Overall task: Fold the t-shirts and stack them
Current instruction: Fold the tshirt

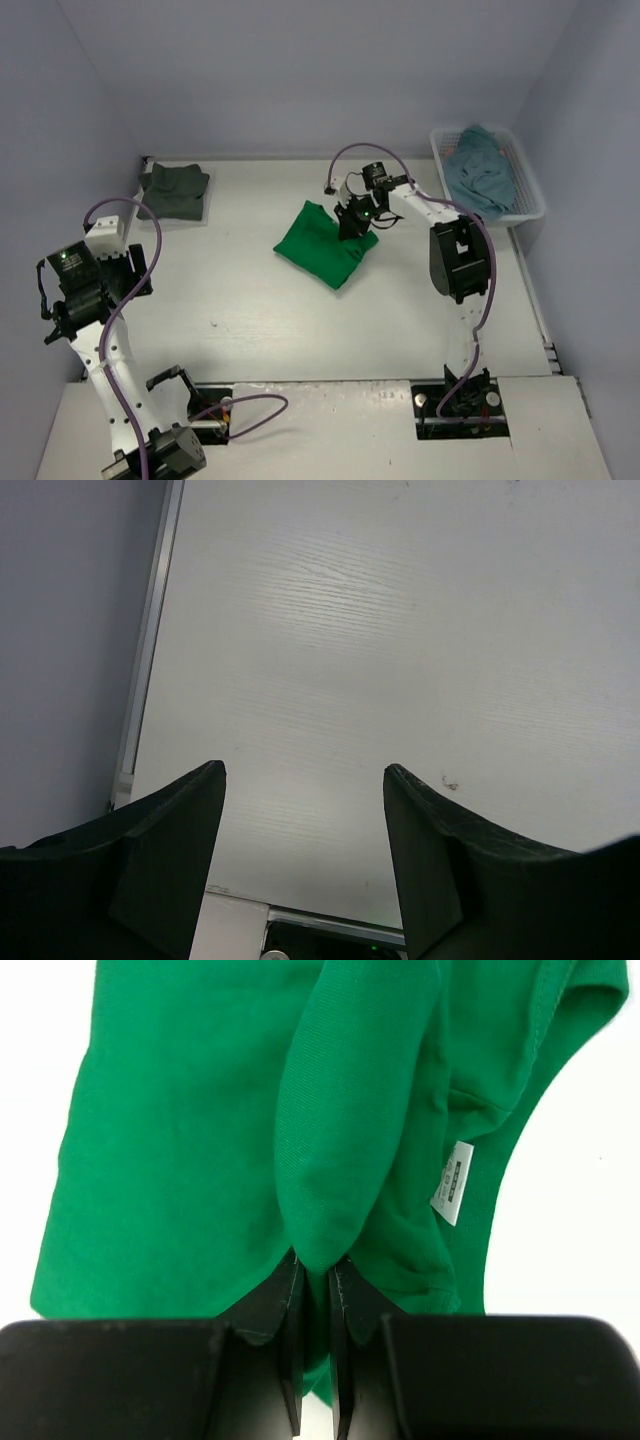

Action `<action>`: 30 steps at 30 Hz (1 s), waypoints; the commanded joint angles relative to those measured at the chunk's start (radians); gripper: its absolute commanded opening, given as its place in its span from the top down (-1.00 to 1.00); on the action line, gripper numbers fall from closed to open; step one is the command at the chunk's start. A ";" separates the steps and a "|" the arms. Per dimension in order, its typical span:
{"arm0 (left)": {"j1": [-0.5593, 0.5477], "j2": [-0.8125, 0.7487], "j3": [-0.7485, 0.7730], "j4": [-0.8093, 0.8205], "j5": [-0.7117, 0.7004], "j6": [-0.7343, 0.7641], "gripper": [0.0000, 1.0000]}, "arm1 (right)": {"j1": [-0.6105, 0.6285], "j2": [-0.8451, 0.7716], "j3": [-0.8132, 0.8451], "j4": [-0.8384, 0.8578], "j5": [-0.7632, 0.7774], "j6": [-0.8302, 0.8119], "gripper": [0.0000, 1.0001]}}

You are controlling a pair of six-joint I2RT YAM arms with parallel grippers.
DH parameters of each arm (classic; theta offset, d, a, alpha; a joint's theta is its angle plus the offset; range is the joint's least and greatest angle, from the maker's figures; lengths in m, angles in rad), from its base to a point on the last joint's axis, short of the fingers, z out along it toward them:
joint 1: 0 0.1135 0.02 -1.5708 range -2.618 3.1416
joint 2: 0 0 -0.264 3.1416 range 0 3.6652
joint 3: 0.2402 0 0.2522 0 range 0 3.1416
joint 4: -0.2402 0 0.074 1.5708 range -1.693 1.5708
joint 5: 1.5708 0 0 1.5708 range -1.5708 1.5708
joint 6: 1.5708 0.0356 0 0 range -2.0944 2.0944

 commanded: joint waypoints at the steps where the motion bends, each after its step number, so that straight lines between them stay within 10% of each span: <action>1: 0.008 -0.002 0.022 0.031 0.019 -0.010 -0.18 | -0.011 0.016 0.070 0.017 -0.075 -0.023 1.00; 25: 0.019 -0.015 0.004 0.039 0.032 -0.012 -0.18 | -0.009 0.052 0.230 0.008 -0.121 0.034 1.00; 30: 0.019 -0.010 0.006 0.041 0.032 -0.010 -0.18 | -0.008 0.080 0.227 0.008 -0.102 0.031 0.64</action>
